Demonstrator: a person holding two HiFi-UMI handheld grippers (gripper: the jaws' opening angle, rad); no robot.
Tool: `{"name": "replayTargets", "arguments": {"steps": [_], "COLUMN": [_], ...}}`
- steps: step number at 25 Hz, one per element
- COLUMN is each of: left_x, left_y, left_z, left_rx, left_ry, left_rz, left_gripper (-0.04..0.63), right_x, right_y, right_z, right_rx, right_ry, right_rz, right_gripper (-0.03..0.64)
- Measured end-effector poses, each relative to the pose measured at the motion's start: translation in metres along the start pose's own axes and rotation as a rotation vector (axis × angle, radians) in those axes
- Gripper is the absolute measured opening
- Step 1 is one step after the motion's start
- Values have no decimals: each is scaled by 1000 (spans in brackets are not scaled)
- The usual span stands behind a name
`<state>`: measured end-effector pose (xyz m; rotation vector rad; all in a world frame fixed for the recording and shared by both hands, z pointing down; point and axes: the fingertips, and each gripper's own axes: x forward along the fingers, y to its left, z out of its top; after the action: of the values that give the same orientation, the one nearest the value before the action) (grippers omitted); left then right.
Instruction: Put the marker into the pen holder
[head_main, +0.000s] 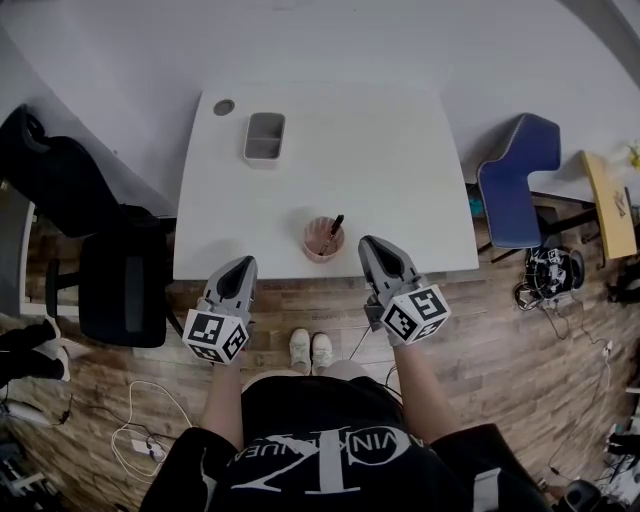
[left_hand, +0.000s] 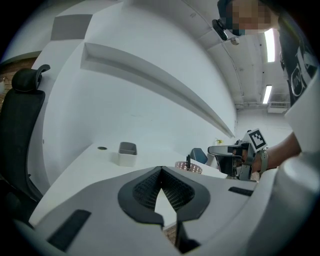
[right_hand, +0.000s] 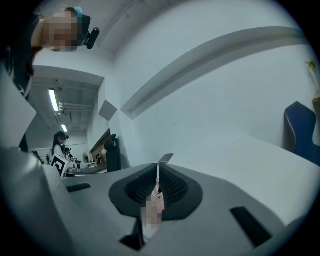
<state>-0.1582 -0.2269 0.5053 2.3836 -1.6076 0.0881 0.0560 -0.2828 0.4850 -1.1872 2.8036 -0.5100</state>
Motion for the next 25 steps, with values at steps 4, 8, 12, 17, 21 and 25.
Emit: {"name": "replayTargets", "arguments": {"steps": [4, 8, 12, 17, 21, 25], "left_x": [1, 3, 3, 0, -1, -3], "left_y": [-1, -2, -2, 2, 7, 8], "left_z": [8, 17, 23, 34, 43, 51], "left_rx": [7, 13, 22, 35, 43, 49], "left_ry": [-15, -31, -44, -68, -90, -107], "left_rz": [-2, -1, 0, 13, 28, 34], "left_gripper": [14, 14, 14, 14, 14, 14], "right_x": [-2, -3, -1, -1, -1, -5], "right_y": [4, 6, 8, 12, 11, 10], "right_z": [5, 11, 16, 22, 28, 34], "right_rx": [-26, -44, -50, -72, -88, -97], "right_ry": [-2, -8, -17, -25, -34, -44], "right_rz": [6, 13, 19, 23, 18, 9], "right_gripper": [32, 32, 32, 32, 32, 32]}}
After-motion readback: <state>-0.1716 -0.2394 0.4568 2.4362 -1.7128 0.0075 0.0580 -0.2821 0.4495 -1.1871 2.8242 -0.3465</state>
